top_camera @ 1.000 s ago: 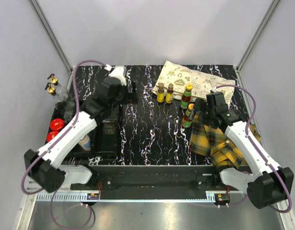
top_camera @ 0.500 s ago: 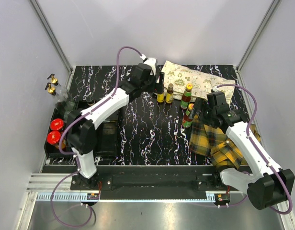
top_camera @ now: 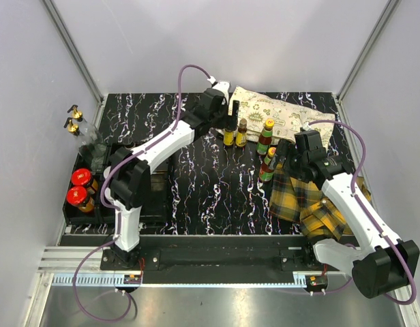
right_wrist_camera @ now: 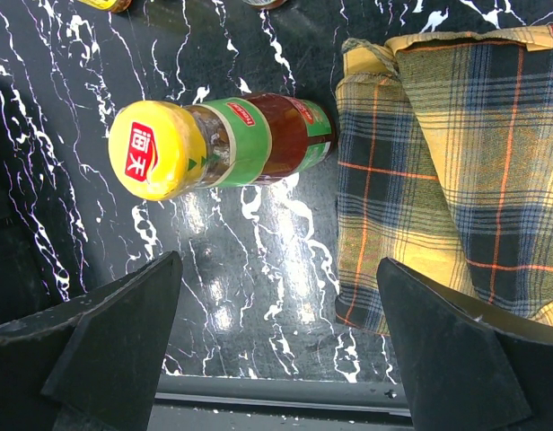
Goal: Organize the condiment bottles
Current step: Pick up the bottle from the center of the board.
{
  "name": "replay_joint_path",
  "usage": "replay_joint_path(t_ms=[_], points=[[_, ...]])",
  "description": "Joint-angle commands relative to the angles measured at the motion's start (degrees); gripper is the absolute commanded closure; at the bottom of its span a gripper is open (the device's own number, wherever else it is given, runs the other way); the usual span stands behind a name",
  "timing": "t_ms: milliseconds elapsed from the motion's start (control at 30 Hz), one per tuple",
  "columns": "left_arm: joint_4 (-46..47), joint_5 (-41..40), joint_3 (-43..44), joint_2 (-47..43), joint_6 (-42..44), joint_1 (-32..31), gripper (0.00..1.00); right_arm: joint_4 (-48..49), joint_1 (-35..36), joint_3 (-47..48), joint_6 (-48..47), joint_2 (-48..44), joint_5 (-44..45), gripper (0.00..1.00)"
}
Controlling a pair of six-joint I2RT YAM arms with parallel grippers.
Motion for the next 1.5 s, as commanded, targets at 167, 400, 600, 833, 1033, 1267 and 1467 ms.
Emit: replay_joint_path(t_ms=[167,400,600,833,1033,1267,1467], points=[[5.8,-1.9,4.3,4.2,-0.1,0.0,0.17,-0.2,-0.5,2.5,-0.3,-0.8,1.9,0.00],[7.1,-3.5,4.4,6.1,-0.3,0.0,0.22,-0.5,-0.6,2.8,-1.1,-0.4,2.6,0.00],[8.0,-4.3,4.9,7.6,-0.4,-0.1,0.24,-0.8,-0.6,2.8,-1.8,-0.4,3.2,0.00],[8.9,-4.8,5.9,8.8,-0.2,0.0,0.35,-1.1,-0.6,2.8,-1.9,-1.1,4.2,0.00],[8.6,-3.9,6.5,9.0,0.9,0.0,0.62,-1.0,-0.7,2.6,-1.9,-1.5,4.7,0.00],[6.6,-5.2,6.1,6.1,1.8,0.0,1.00,-1.0,-0.7,2.6,-1.8,-1.5,4.4,0.00],[6.1,-6.5,4.2,-0.1,2.6,0.0,1.00,-1.0,-0.7,2.6,-1.6,-1.8,4.0,0.00]])
